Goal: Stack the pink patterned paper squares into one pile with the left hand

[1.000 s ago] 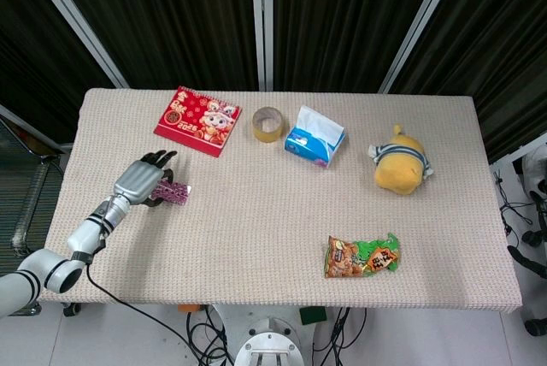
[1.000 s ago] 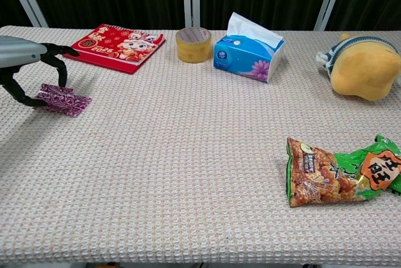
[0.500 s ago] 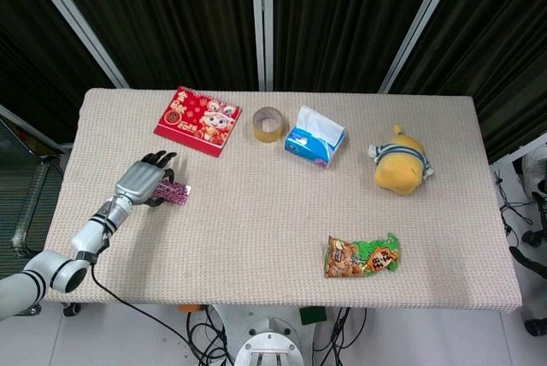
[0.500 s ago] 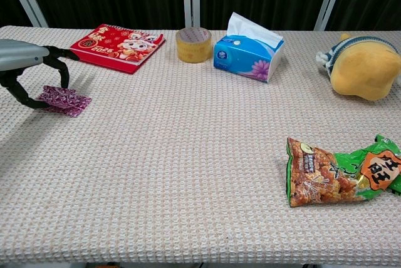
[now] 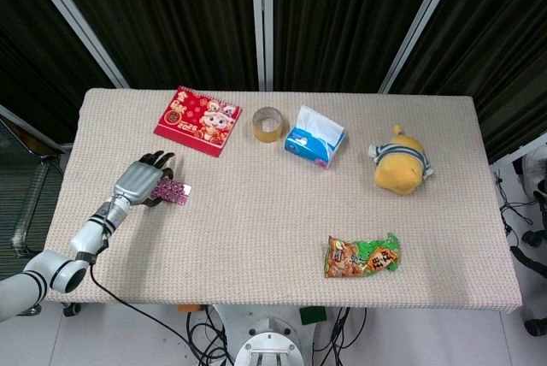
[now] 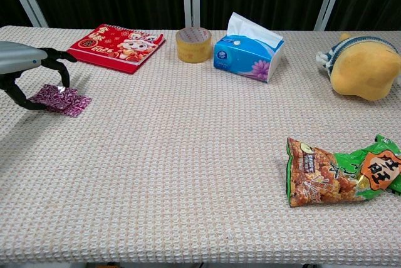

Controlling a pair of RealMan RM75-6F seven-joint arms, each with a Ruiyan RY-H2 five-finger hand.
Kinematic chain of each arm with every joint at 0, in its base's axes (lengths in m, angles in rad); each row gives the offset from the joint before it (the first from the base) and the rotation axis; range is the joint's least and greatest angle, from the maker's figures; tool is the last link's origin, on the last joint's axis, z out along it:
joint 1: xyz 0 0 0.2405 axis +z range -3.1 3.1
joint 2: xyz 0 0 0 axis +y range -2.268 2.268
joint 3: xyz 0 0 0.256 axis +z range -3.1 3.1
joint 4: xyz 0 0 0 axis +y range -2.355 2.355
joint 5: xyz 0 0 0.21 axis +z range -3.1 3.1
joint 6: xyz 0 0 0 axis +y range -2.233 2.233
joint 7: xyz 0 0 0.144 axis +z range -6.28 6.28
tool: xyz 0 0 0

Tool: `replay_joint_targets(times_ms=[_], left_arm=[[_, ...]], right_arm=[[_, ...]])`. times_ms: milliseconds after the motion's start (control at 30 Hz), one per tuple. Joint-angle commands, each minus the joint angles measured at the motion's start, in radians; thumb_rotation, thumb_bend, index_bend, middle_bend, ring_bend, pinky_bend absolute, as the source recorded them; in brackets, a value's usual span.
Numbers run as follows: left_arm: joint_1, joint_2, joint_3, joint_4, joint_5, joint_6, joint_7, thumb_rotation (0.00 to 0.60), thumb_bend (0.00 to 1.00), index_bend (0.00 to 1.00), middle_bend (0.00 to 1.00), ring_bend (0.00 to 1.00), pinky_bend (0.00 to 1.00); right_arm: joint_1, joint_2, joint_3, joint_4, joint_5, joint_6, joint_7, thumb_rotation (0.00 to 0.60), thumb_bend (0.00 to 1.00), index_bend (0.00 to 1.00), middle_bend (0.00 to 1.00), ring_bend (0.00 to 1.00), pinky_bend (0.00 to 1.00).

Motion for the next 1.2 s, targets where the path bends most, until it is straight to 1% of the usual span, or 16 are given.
replay_joint_targets(times_ms=[33,333,500,567,633,733,800,1100,1200], left_arm=[[0.000,0.000,0.000,0.000,-0.002,-0.001,-0.001,0.600,0.23,0.31,0.04,0.00,0.13],[0.005,0.008,0.002,-0.013,-0.008,-0.003,0.004,0.600,0.23,0.30,0.04,0.00,0.13],[0.013,0.031,0.003,-0.050,-0.002,0.020,0.026,0.600,0.23,0.29,0.04,0.00,0.13],[0.016,0.041,0.001,-0.064,-0.009,0.022,0.035,0.600,0.23,0.28,0.04,0.00,0.13],[0.015,0.046,0.000,-0.067,-0.016,0.016,0.049,0.600,0.23,0.24,0.03,0.00,0.13],[0.003,0.049,0.001,-0.061,-0.041,-0.020,0.109,0.600,0.23,0.18,0.00,0.00,0.13],[-0.001,0.044,-0.001,-0.063,-0.050,-0.027,0.134,0.600,0.23,0.16,0.00,0.00,0.13],[-0.015,0.022,-0.002,-0.057,-0.080,-0.064,0.188,0.600,0.23,0.16,0.00,0.00,0.13],[-0.016,0.018,-0.005,-0.054,-0.083,-0.063,0.185,0.600,0.23,0.19,0.00,0.00,0.13]], right_arm=[[0.000,0.000,0.000,-0.002,-0.001,0.000,-0.004,0.600,0.33,0.00,0.00,0.00,0.00],[-0.001,0.004,0.001,-0.007,0.000,0.003,-0.005,0.600,0.33,0.00,0.00,0.00,0.00],[-0.001,0.006,0.002,-0.007,-0.001,0.004,-0.003,0.600,0.33,0.00,0.00,0.00,0.00],[-0.001,0.005,0.001,-0.007,-0.003,0.004,-0.001,0.600,0.33,0.00,0.00,0.00,0.00],[0.000,0.004,0.000,-0.005,-0.005,0.005,-0.002,0.600,0.33,0.00,0.00,0.00,0.00],[0.000,-0.001,-0.001,-0.001,-0.007,0.005,0.001,0.600,0.33,0.00,0.00,0.00,0.00],[-0.001,-0.004,-0.002,0.003,-0.006,0.005,0.004,0.600,0.33,0.00,0.00,0.00,0.00],[0.000,-0.003,0.001,0.010,-0.001,0.001,0.011,0.600,0.33,0.00,0.00,0.00,0.00],[0.000,-0.004,0.001,0.013,0.003,-0.003,0.014,0.600,0.33,0.00,0.00,0.00,0.00]])
